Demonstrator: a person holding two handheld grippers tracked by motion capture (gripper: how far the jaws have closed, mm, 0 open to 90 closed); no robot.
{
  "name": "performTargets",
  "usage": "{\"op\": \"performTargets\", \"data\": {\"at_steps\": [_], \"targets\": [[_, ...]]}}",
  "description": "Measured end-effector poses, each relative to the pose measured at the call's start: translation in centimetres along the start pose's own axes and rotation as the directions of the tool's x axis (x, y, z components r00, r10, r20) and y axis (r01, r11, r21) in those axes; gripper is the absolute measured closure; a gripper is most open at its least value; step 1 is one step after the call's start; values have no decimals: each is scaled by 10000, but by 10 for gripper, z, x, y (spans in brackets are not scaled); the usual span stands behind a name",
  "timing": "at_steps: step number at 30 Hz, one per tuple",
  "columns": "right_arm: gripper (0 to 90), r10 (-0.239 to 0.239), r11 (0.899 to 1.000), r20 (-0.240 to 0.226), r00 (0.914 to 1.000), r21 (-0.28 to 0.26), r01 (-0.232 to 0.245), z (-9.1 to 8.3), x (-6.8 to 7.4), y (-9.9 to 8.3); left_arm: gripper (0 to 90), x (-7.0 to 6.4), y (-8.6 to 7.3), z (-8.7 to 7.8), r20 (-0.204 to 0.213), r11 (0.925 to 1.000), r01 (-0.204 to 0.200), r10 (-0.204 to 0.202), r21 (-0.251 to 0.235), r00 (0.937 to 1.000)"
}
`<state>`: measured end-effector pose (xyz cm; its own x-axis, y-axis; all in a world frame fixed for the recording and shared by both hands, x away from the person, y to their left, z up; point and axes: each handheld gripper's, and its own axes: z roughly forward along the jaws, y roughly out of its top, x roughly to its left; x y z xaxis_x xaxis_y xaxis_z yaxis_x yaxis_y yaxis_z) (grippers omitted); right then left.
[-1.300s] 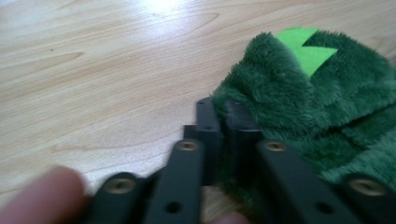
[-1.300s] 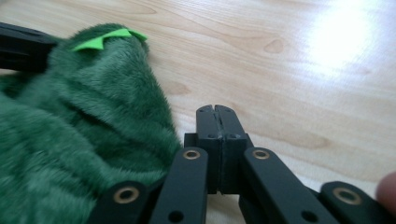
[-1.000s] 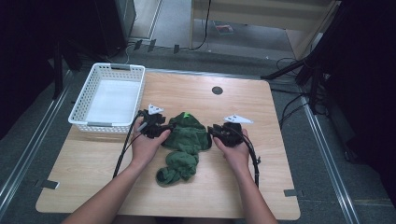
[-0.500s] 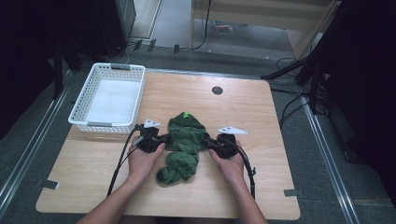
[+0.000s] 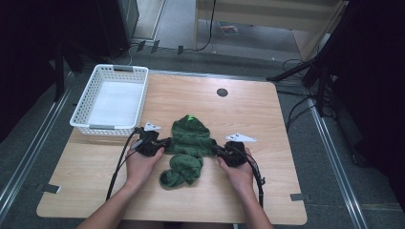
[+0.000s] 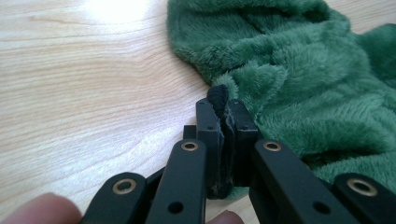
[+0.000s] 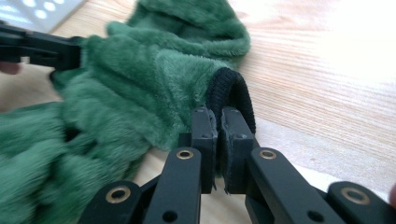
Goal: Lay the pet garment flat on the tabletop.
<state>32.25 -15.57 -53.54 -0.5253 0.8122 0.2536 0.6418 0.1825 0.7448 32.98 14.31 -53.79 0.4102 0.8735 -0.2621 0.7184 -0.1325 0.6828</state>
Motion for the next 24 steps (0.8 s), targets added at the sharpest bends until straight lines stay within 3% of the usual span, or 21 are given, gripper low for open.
{"op": "performTargets", "data": {"at_steps": [3,5,7,10,12,15,18,20,24], "targets": [[864,-241,9997,32,9997,84,241,-3,1,-1,861,3,-2,1,43,10000,63,-63,68,10000],[864,-190,9996,71,9998,198,189,-1,-1,-5,860,4,-2,3,93,9998,203,-203,38,9998],[855,78,9999,177,9998,140,-81,-1,-1,-6,845,1,-2,3,162,9999,22,-19,-158,9999],[722,313,9969,390,9988,-730,-284,-9,0,0,664,-8,-1,-7,-254,9905,-657,631,-1212,9977],[680,370,9882,184,9991,-1491,-338,-19,4,9,547,-11,3,-14,-461,9814,-715,642,-1783,9969],[673,-183,9791,129,9997,-2025,205,-23,17,22,551,-17,10,-19,-474,9719,-675,582,-2254,9972],[708,-786,9812,60,9969,-1763,784,-6,30,30,651,-27,15,-6,-4,9832,-1022,1033,-1512,9946],[733,-1115,9865,326,9932,-1173,1146,17,32,31,750,-31,14,5,39,9873,-1133,1144,-1111,9934],[762,-712,9973,405,9966,-173,720,41,23,26,801,-26,9,20,-264,9941,-940,927,-550,9953]]}}
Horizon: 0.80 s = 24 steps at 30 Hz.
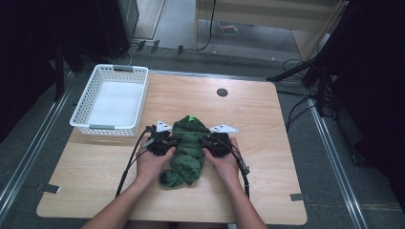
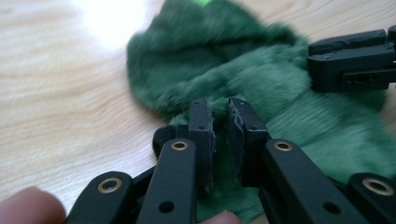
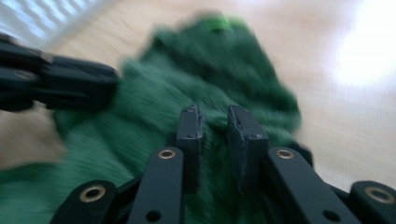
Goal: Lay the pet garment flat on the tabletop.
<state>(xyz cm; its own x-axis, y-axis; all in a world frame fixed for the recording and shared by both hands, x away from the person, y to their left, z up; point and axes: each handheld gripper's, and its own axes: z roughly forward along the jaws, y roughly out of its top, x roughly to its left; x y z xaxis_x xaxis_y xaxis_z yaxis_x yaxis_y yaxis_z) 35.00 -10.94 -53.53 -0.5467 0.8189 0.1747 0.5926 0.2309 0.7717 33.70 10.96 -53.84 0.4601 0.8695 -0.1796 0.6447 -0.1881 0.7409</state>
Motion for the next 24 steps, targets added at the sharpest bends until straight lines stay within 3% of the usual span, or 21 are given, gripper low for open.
{"op": "performTargets", "data": {"at_steps": [2,6,8,9,11,12,14,20,24], "targets": [[781,206,9995,-16,9998,244,-206,6,-6,-6,807,4,-1,3,-88,9998,-52,53,179,9999],[813,222,9997,293,9993,86,-224,12,-12,-4,804,11,3,11,-262,9999,76,-73,104,9996],[811,345,9994,473,9983,-53,-343,16,-13,-2,794,14,4,14,-106,9988,470,-471,-99,9988],[797,420,9991,512,9978,-73,-417,17,-13,-1,773,16,5,14,-22,9979,615,-615,-179,9981],[693,462,9989,331,9984,-102,-459,16,-12,1,647,13,4,11,343,9975,645,-635,-300,9974],[658,476,9987,302,9984,-181,-471,13,-10,1,577,10,3,7,408,9982,463,-448,-380,9982],[617,251,9988,374,9990,-435,-235,3,-4,0,537,7,-3,-4,342,9978,156,-134,-645,9993],[570,-424,9941,-350,9985,-1014,387,-37,16,7,529,14,-18,-43,509,9916,396,-335,-1233,9981],[556,-705,9932,-581,9958,-967,647,-52,29,8,530,19,-30,-65,585,9897,551,-477,-1321,9971]]}}
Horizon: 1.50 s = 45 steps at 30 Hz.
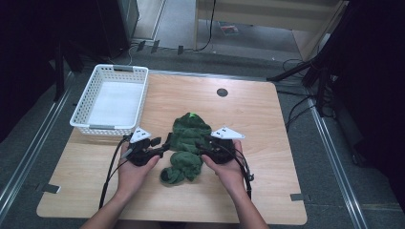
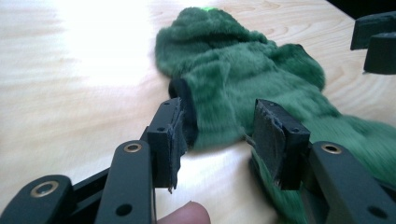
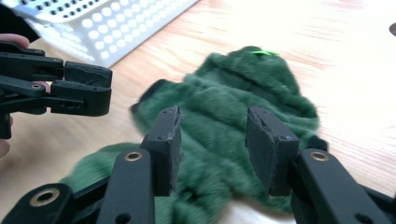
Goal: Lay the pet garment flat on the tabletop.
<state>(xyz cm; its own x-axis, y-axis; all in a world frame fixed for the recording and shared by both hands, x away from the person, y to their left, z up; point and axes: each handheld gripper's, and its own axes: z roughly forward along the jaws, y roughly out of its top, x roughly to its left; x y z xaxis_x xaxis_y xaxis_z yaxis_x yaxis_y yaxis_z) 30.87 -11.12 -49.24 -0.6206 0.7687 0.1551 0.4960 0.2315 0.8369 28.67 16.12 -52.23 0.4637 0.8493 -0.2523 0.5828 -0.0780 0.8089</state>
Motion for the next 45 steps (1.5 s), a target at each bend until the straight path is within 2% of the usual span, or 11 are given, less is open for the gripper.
{"op": "performTargets", "data": {"at_steps": [8,13,15,17,20,24,30,33,37,40,45], "targets": [[494,-391,9989,-859,9955,225,412,3,34,0,568,-10,-41,-24,635,9989,134,-162,444,9978],[400,-712,9889,-1013,9923,1229,835,24,52,-8,596,-13,-52,-23,836,9967,-275,210,767,9963],[428,-994,9802,-812,9917,1633,1117,31,56,-14,615,-16,-56,-19,827,9943,-474,394,960,9958],[600,-1436,9783,-54,9896,1504,1427,32,58,-20,652,-20,-57,-18,808,9925,-705,625,1000,9948],[788,-1220,9878,43,9925,983,1210,24,51,-24,745,-20,-57,-16,823,9912,-698,608,1120,9948],[827,-682,9977,252,9974,41,681,5,39,-29,814,-19,-57,-16,948,9906,-657,544,1197,9940],[774,344,9962,683,9971,-818,-288,-37,13,-43,828,-19,-57,-16,983,9904,-649,530,1220,9937],[744,792,9954,1055,9913,-615,-730,-56,-4,-58,824,-18,-56,-16,977,9909,-586,469,1213,9941],[667,1561,9875,1829,9707,-523,-1490,-79,-28,-79,785,-16,-56,-17,943,9923,-492,385,1140,9948],[618,2286,9716,2075,9512,-1105,-2094,-99,-44,-88,672,-11,-53,-22,936,9974,-197,131,696,9955],[535,2063,9707,1597,9654,-1574,-1814,-105,-43,-82,573,-12,-43,-31,1246,9999,-16,1,120,9922]]}}
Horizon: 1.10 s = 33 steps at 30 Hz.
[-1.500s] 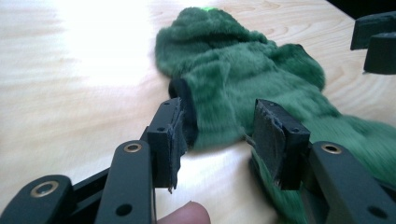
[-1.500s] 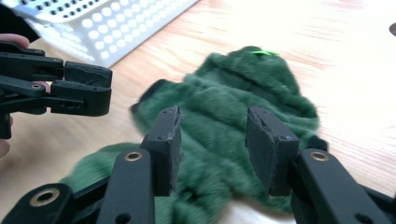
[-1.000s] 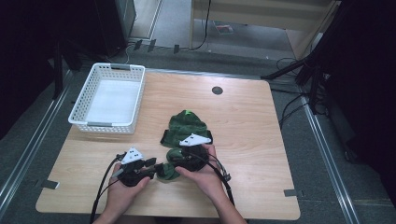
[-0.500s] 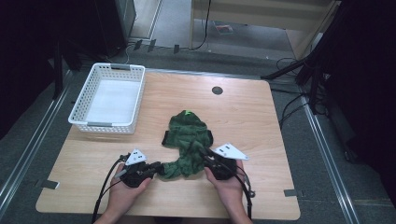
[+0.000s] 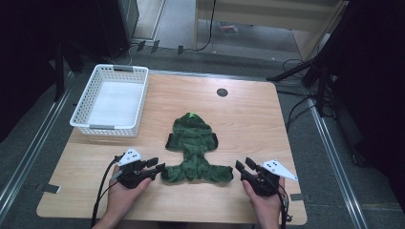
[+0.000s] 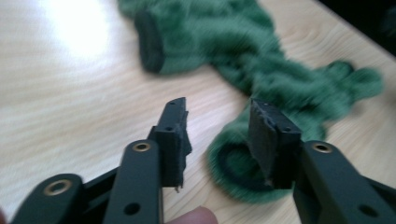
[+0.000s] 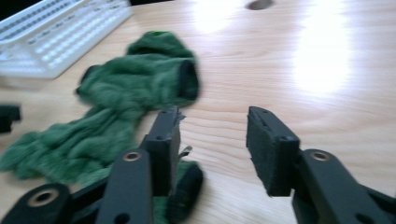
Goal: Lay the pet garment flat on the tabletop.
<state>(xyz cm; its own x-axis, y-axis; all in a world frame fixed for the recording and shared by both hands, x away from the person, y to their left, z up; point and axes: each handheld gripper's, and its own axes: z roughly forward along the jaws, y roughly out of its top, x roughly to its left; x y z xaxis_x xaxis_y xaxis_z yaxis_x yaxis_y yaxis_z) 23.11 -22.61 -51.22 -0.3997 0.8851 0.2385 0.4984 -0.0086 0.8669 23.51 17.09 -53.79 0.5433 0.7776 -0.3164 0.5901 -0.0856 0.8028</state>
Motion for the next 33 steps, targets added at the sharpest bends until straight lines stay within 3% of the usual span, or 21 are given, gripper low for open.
{"op": "performTargets", "data": {"at_steps": [3,5,7,9,13,17,19,22,24,26,28,30,31,33], "targets": [[474,-563,9974,-470,9973,425,583,11,12,-3,523,-8,0,4,238,9997,-204,201,137,9995],[435,-703,9917,-935,9931,1005,797,20,20,-7,481,-13,-2,9,379,9982,-429,413,419,9984],[419,-857,9804,-1415,9862,1644,1088,28,27,-11,461,-18,-4,13,244,9954,-702,688,649,9973],[469,-1098,9683,-1416,9838,2081,1381,33,34,-17,476,-22,-6,16,106,9911,-961,955,926,9954],[642,-1165,9499,-1445,9826,2728,1527,39,37,-25,609,-27,-9,20,-523,9787,-1438,1529,1463,9869],[793,-1076,9443,-1560,9819,2928,1501,42,39,-27,897,-26,-9,18,-1079,9715,-1603,1807,1745,9776],[837,-1467,9376,-1649,9753,2909,1902,39,45,-27,900,-23,-8,16,-1077,9724,-1550,1753,1744,9786],[853,-1510,9324,-2225,9632,2915,2135,36,55,-28,900,-16,-8,12,-1313,9750,-1369,1610,1752,9782],[830,-1650,9268,-2320,9586,2960,2312,35,60,-29,900,-11,-7,9,-1399,9794,-1123,1365,1680,9807],[757,-1680,9305,-2135,9624,2880,2263,33,59,-27,874,-6,-5,3,-1235,9872,-808,981,1376,9875],[696,-1359,9483,-2006,9702,2571,1860,29,55,-22,749,-4,0,-6,-905,9966,-450,513,696,9946],[641,-1070,9649,-1823,9774,2180,1463,24,52,-18,648,-6,4,-9,-530,9992,-303,316,259,9981],[615,-1094,9671,-1749,9785,2088,1455,24,51,-17,592,-9,5,-7,-433,9993,-316,324,192,9985],[566,-1168,9601,-1628,9797,2339,1533,28,51,-19,535,-13,4,2,-237,9972,-515,528,542,9983]]}}
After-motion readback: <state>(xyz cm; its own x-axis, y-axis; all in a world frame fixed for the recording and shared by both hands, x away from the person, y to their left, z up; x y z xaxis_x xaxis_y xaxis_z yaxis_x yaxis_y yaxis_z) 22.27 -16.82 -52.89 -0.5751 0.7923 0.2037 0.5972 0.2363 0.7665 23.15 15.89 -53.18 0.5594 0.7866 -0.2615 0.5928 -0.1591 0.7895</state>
